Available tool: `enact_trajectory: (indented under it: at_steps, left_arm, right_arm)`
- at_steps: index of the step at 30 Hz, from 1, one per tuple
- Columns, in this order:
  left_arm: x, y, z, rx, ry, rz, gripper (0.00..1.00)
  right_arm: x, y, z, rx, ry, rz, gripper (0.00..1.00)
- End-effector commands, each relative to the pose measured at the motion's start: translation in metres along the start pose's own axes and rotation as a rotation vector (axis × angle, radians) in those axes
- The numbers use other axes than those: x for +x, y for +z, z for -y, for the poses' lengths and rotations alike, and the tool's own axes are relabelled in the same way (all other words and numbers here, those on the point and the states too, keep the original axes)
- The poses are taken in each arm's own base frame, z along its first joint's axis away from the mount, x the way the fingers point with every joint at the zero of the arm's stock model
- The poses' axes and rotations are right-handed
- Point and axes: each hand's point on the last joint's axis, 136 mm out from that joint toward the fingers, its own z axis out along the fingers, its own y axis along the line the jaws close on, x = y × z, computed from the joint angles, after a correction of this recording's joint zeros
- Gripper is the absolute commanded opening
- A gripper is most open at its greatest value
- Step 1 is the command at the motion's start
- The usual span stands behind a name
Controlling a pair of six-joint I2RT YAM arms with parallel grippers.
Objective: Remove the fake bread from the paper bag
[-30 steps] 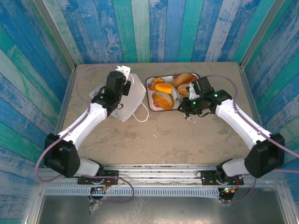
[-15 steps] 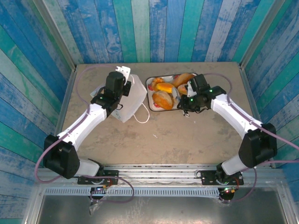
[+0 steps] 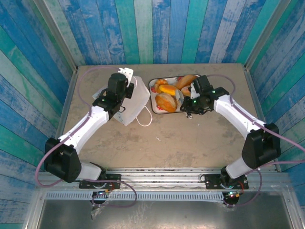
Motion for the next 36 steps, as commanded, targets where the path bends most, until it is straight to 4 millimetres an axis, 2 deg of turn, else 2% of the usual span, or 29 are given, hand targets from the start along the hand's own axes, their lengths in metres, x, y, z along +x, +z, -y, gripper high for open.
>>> enact_trajectory:
  at_steps: [1,7,27,36]
  left_arm:
    - [-0.016,-0.016,-0.004,0.008,-0.03,0.053,0.0]
    - [-0.021,-0.019,-0.004,0.016,-0.037,0.07,0.0]
    - [-0.03,-0.019,0.0,0.043,-0.051,0.091,0.0]
    - [-0.032,-0.021,0.0,0.048,-0.053,0.098,0.0]
  right_arm:
    - [-0.018,-0.021,-0.014,-0.032,-0.028,0.073,0.33]
    - [-0.024,-0.029,-0.015,-0.021,-0.035,0.097,0.37]
    - [-0.039,-0.038,-0.019,0.002,-0.077,0.121,0.42]
    - [-0.035,-0.049,-0.01,0.044,-0.106,0.13,0.43]
